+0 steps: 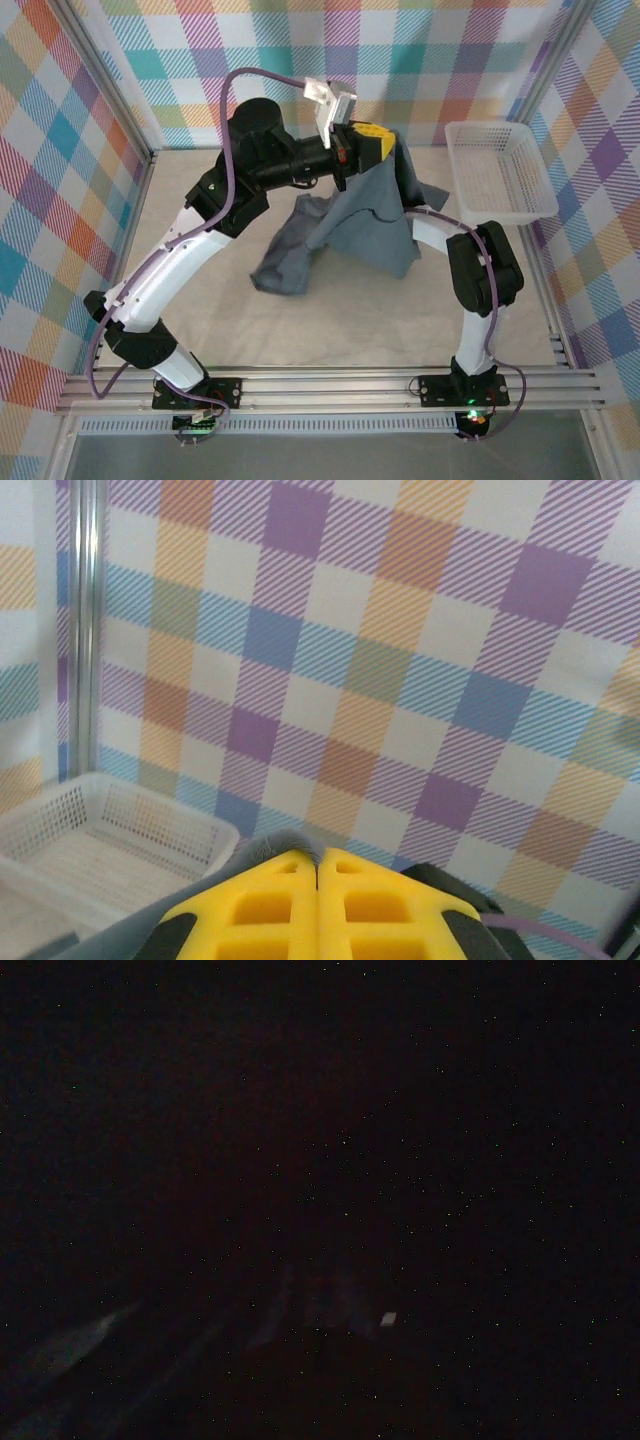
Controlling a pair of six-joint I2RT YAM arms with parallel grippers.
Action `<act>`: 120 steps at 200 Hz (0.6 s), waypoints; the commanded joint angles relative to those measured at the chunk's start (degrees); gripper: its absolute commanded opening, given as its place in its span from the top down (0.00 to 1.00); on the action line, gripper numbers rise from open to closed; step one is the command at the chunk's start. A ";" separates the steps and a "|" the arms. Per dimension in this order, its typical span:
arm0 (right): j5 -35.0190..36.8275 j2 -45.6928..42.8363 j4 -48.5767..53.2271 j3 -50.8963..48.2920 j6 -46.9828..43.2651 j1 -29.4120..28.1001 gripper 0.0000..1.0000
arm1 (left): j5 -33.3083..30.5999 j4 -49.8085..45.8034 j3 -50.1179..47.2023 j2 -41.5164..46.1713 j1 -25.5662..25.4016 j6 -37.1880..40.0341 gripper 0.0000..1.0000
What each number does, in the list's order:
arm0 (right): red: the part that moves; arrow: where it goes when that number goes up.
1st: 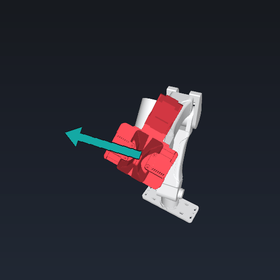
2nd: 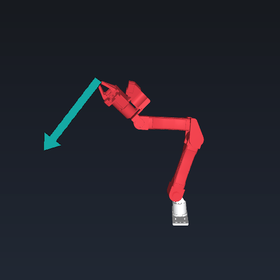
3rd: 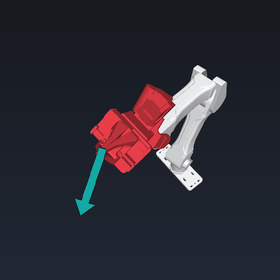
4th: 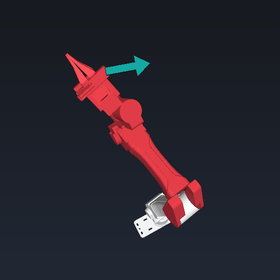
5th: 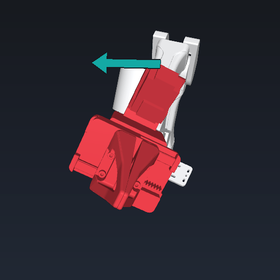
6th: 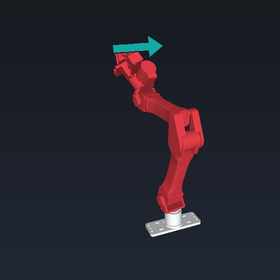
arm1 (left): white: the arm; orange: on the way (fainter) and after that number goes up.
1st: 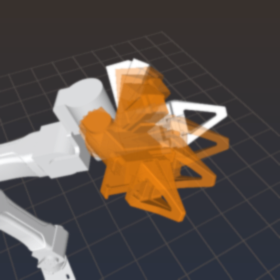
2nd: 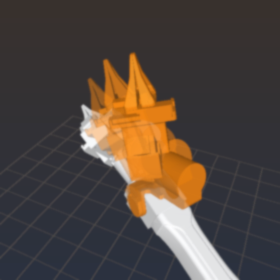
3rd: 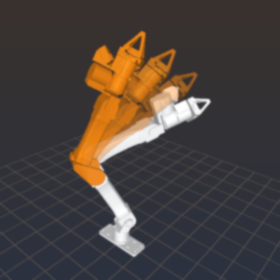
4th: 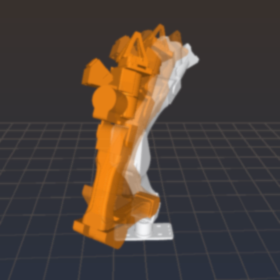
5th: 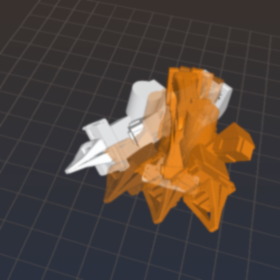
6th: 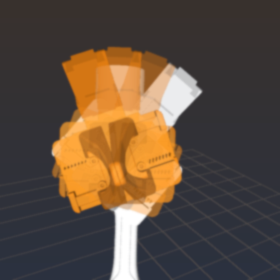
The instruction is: Fold the inside-out t-shirt
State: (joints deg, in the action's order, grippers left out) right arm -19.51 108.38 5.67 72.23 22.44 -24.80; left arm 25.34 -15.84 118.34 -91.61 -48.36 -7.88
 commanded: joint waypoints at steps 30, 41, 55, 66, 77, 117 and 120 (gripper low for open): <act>15.34 0.02 19.14 6.52 -5.88 -0.76 0.73 | 1.08 -3.71 5.87 -0.96 -1.28 1.28 1.00; 16.50 2.40 24.14 8.01 -10.04 -1.71 0.69 | 0.49 -5.90 7.24 -0.70 -1.79 2.70 1.00; 16.27 4.16 26.89 8.50 -12.63 -3.36 0.64 | -0.92 -6.85 8.12 -0.61 -2.12 3.48 1.00; 12.25 4.47 26.00 7.99 -11.30 -4.23 0.59 | -1.54 -6.42 8.91 -1.31 -2.13 3.53 1.00; 7.86 4.88 24.02 7.88 -8.29 -4.74 0.54 | -2.26 -6.68 11.11 -3.02 -2.09 3.21 1.00; 14.31 12.50 27.99 17.33 -6.26 -8.99 0.17 | 1.71 -9.74 27.04 -12.92 -2.48 0.24 1.00; 16.50 13.62 29.66 18.75 -6.88 -9.27 0.16 | 1.94 -10.49 28.69 -13.75 -2.57 0.31 1.00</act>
State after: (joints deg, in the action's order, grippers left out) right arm -9.80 116.60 29.06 83.09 16.84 -31.83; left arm 24.14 -25.58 137.05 -100.82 -49.82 -6.26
